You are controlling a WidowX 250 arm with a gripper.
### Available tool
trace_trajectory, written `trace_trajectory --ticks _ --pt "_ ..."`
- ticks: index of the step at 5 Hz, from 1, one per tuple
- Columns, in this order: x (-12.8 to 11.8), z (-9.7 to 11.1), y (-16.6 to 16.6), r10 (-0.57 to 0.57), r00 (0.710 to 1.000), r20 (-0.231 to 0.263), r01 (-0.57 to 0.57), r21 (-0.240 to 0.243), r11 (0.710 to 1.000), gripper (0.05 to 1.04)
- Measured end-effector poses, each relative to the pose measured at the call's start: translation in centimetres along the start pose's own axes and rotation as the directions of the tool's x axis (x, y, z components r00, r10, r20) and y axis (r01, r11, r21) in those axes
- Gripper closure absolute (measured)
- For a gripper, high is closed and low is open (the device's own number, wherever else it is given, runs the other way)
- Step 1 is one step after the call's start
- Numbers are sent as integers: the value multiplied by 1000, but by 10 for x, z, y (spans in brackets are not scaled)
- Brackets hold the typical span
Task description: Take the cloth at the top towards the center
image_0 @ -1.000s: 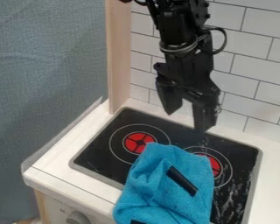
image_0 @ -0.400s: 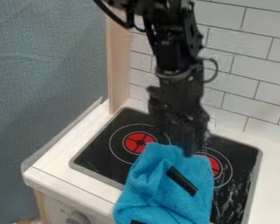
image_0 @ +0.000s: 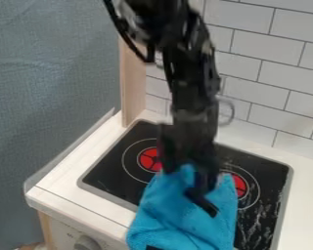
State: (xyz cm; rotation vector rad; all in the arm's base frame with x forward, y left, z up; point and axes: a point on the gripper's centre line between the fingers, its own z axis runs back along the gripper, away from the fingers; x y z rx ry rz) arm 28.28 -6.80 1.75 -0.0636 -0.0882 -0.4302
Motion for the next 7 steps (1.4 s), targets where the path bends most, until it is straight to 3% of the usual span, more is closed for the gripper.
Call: trace_trajectory --ticks 1,3,5,7 --pt "-5 -22 2 24 999 -48 -24 3 1000 84" --pt "1 -38 9 54 995 -86 -54 0 999 84" --pt "31 -34 26 124 991 -47 -125 -22 992 85" --pt "69 -35 34 107 994 -30 -108 -53 993 84"
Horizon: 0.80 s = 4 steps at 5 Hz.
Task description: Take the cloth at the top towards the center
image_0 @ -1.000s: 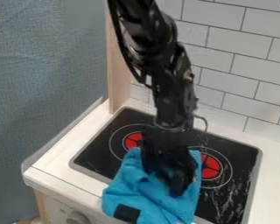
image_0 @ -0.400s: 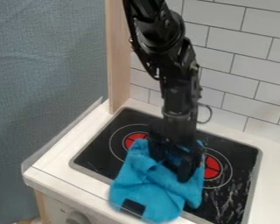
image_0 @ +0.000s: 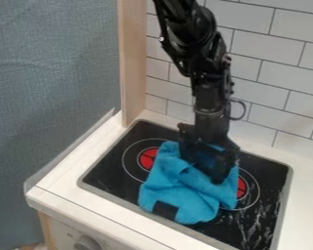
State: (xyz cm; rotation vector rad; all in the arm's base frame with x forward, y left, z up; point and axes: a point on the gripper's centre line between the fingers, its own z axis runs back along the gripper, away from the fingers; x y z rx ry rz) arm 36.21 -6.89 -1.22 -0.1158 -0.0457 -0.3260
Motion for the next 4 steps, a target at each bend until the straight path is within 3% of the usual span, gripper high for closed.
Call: trace_trajectory --ticks 2,4 --pt "26 1 -5 -57 998 22 58 -12 998 84" --pt "25 5 -7 -65 998 26 66 -22 998 84"
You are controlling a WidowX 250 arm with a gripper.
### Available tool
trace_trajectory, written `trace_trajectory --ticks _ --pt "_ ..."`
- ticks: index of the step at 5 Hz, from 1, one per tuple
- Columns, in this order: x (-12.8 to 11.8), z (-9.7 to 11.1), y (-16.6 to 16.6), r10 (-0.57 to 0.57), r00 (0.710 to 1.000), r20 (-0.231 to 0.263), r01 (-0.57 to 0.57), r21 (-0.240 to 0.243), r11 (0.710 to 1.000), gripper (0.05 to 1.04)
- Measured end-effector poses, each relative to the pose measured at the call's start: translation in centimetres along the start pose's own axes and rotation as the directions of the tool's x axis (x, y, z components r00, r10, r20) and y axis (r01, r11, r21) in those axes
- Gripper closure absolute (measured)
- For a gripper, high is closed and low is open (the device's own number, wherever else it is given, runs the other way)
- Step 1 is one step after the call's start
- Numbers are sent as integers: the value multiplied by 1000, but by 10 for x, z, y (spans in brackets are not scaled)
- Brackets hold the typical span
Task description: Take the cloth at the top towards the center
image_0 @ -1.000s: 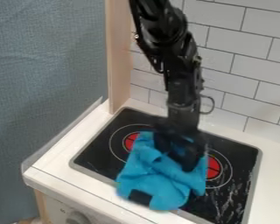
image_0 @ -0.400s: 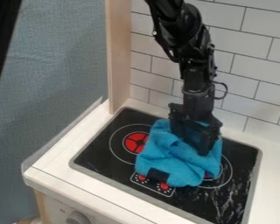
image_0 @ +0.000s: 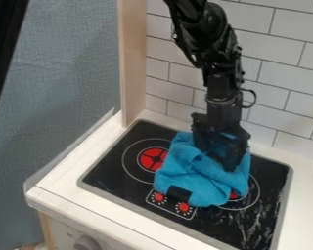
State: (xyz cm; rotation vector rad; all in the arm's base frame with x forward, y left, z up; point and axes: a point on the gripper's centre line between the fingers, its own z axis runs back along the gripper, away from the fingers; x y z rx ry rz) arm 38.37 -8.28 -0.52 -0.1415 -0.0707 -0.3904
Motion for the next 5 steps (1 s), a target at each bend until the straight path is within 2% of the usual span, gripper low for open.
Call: trace_trajectory --ticks 1,4,5 --pt "-2 15 -4 -9 1000 24 9 3 1000 84" --pt "-6 89 -15 -20 986 167 14 34 999 84" --pt "-6 92 -15 -21 985 172 15 36 999 84"
